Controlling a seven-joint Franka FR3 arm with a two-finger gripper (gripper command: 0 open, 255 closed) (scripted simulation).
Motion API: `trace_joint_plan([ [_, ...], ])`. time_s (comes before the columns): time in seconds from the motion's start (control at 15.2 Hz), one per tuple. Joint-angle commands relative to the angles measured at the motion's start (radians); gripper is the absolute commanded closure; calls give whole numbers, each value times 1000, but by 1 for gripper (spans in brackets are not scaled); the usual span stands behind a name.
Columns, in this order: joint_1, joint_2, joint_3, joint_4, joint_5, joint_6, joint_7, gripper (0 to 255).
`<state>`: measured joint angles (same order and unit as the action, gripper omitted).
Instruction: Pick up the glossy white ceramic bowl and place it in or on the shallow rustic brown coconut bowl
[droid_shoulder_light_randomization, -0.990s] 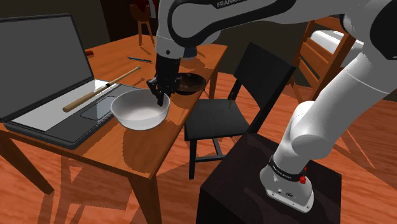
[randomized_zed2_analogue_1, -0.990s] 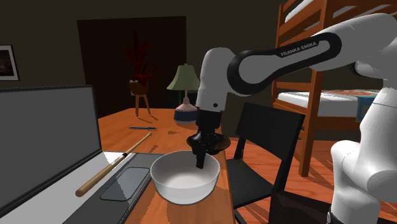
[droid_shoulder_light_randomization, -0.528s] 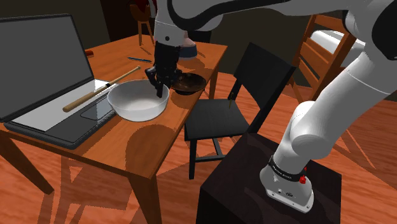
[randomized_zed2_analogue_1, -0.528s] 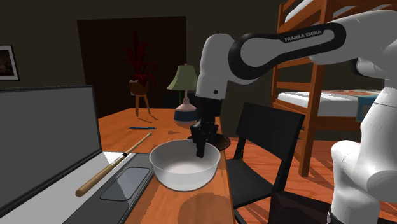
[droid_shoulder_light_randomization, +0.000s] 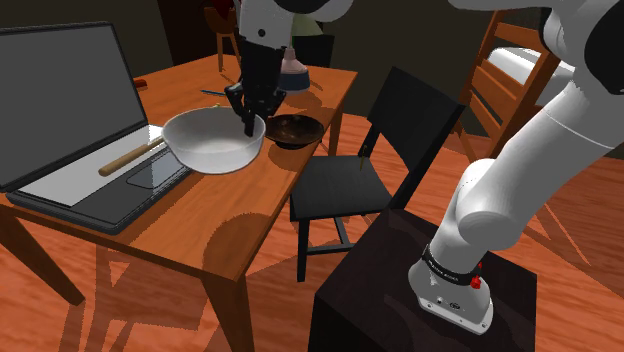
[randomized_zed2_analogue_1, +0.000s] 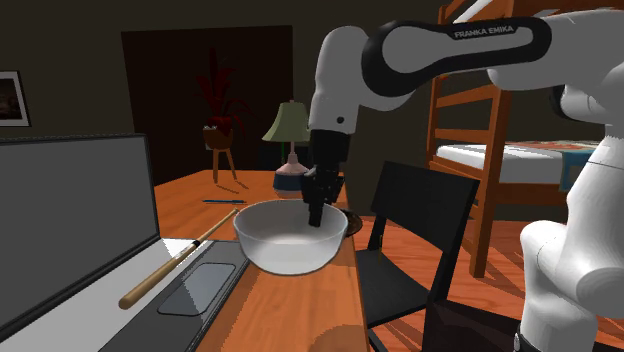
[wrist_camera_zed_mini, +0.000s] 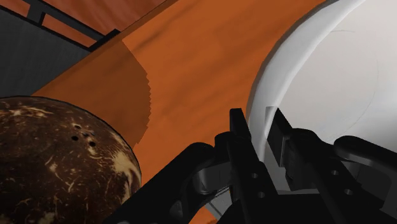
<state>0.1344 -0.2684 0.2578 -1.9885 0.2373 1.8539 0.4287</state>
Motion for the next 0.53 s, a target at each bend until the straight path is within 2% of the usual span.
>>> trace_joint_plan([
  [0.0,-1,4,-2,33,-3,-28,4,255],
  [0.26,-3,11,-4,93,-8,-81,14,255],
  [0.46,-30,-7,-54,81,-8,-101,-60,255],
])
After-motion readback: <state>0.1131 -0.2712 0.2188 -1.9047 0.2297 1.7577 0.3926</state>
